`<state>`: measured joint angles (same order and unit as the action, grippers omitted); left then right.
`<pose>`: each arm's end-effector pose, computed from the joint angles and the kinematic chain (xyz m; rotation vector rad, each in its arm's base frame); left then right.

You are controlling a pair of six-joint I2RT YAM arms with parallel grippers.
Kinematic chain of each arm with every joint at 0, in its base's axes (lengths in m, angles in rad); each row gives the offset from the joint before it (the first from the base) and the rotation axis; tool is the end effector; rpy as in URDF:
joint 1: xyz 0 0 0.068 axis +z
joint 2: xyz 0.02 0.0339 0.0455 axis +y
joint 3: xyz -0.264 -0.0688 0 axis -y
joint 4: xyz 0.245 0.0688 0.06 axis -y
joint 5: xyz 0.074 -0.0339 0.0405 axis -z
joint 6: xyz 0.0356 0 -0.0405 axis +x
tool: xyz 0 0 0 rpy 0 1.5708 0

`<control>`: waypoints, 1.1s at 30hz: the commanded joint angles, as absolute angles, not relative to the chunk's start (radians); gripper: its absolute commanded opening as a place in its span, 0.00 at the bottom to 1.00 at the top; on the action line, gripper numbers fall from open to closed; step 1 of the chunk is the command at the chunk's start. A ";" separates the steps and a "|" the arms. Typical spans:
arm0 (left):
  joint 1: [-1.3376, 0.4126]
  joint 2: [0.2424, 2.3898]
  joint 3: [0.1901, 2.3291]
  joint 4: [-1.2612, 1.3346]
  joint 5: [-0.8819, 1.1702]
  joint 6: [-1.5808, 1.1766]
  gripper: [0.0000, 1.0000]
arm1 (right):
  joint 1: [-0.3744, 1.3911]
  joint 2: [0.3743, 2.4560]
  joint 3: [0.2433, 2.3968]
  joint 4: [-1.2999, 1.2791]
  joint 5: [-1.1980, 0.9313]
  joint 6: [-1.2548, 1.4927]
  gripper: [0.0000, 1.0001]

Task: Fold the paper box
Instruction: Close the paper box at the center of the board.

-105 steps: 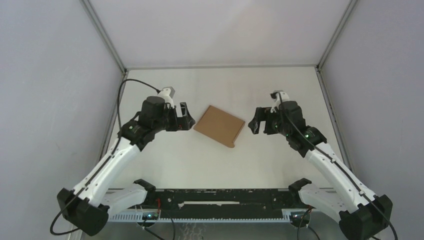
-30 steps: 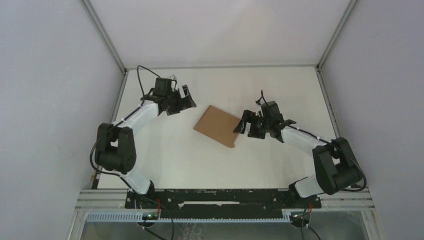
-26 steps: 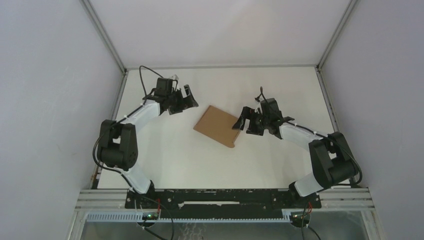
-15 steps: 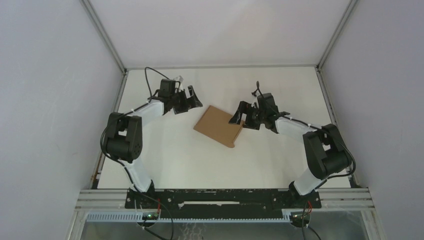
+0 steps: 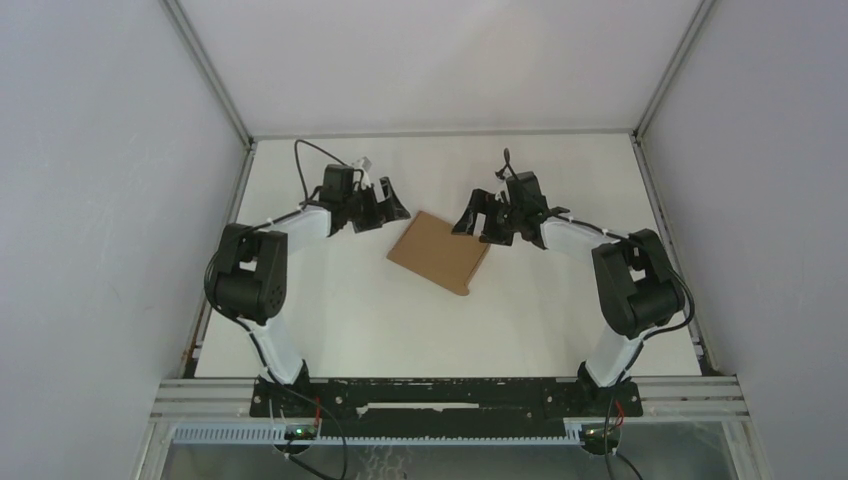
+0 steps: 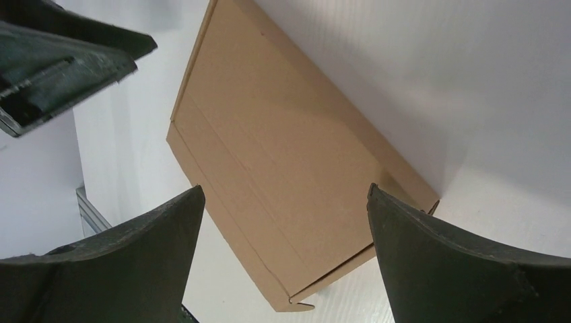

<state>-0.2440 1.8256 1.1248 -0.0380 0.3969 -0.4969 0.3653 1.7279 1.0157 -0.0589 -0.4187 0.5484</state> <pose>0.3766 -0.1079 0.1849 -0.0902 2.3833 -0.8253 0.3333 0.1430 0.1853 0.0049 2.4538 0.9216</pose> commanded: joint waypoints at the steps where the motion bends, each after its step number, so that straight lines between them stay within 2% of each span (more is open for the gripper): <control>1: -0.264 1.773 1.070 -0.005 0.409 -0.501 1.00 | 0.354 1.713 1.061 -0.091 -0.418 0.509 1.00; 11: -0.333 1.789 1.058 0.059 0.412 -0.497 1.00 | 0.367 1.570 0.999 -0.195 -0.368 0.492 1.00; 33: -0.503 1.624 0.884 0.072 0.334 -0.543 1.00 | 0.290 1.541 0.853 -0.121 -0.463 0.529 1.00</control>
<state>-0.4740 1.7058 0.9237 0.0425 0.3599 -0.5236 0.3058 1.5688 0.8680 -0.1677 -0.4309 0.5240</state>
